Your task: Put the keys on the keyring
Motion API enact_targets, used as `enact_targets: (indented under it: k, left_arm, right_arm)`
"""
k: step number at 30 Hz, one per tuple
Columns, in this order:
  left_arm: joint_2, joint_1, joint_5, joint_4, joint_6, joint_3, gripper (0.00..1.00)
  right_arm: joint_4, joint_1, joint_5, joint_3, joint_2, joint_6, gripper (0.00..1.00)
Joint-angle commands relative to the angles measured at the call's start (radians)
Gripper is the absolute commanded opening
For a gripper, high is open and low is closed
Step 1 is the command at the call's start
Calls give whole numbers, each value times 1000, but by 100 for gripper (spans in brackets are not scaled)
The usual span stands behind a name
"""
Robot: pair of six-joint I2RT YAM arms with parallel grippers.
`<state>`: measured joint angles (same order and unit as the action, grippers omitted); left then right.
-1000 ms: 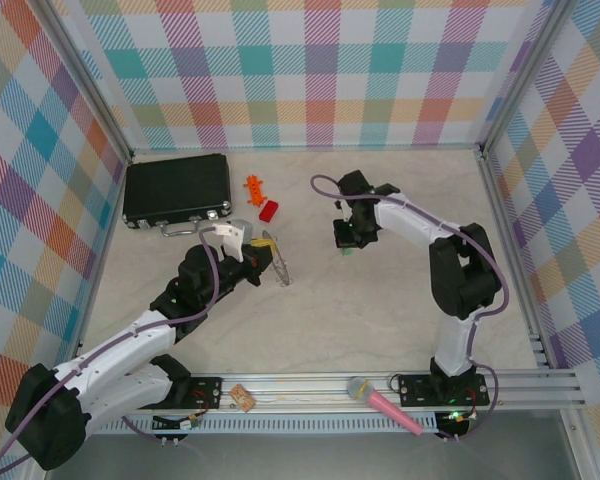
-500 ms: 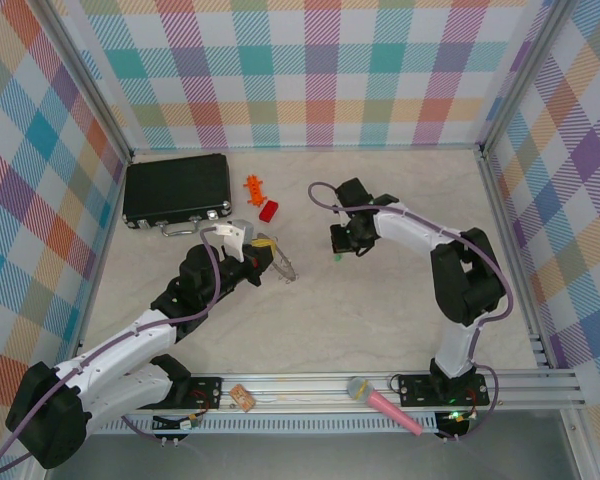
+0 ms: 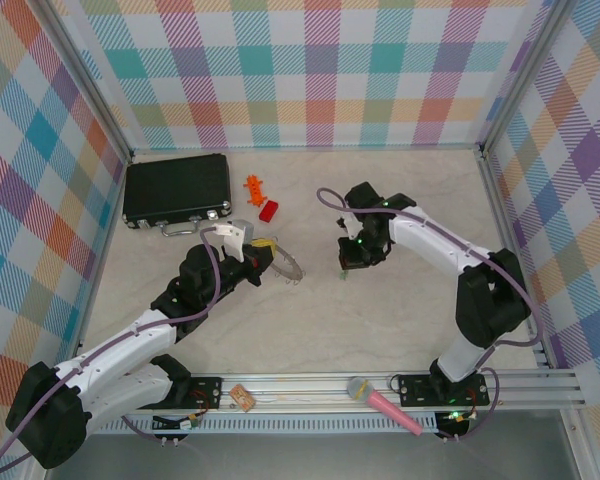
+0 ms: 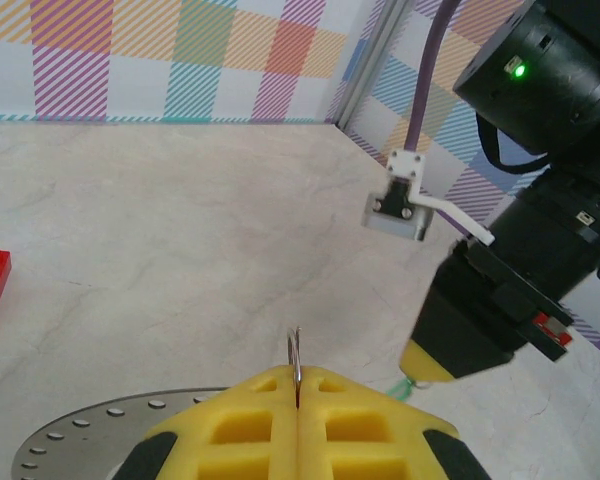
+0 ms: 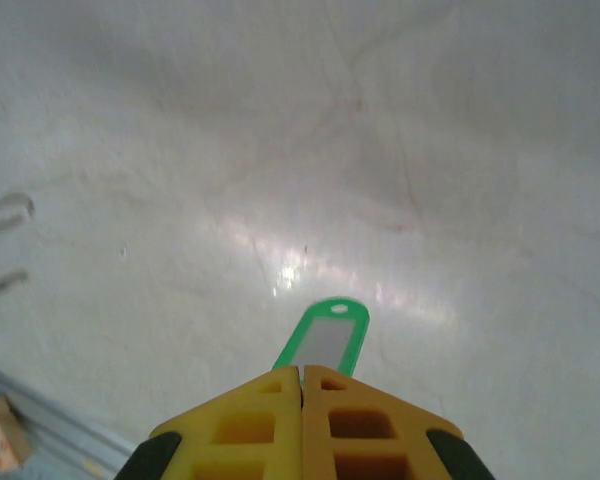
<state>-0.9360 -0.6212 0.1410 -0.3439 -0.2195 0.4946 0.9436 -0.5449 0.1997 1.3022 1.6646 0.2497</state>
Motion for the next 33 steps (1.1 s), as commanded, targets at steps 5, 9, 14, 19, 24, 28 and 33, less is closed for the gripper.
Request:
enact_targets:
  k: [5, 9, 14, 19, 24, 28, 33]
  left_arm:
    - [5, -8, 15, -50, -6, -1, 0]
    - [5, -7, 17, -48, -6, 1, 0]
    - [2, -8, 18, -48, -6, 2, 0]
    - [1, -8, 19, -48, -6, 1, 0]
    - [0, -8, 14, -47, -4, 0, 0]
    - [-1, -8, 14, -47, -4, -1, 0]
    - [-5, -8, 12, -52, -5, -2, 0]
  right_arm:
    - [148, -9, 14, 30, 110, -37, 0]
    - [129, -9, 5, 89, 197, -35, 0]
    - [117, -9, -30, 165, 301, -35, 0]
    - [98, -9, -60, 231, 374, -32, 0]
    - [33, -9, -105, 233, 398, -8, 0]
    - [-104, -13, -156, 149, 352, 27, 0]
    - [-299, -47, -244, 15, 273, 78, 0]
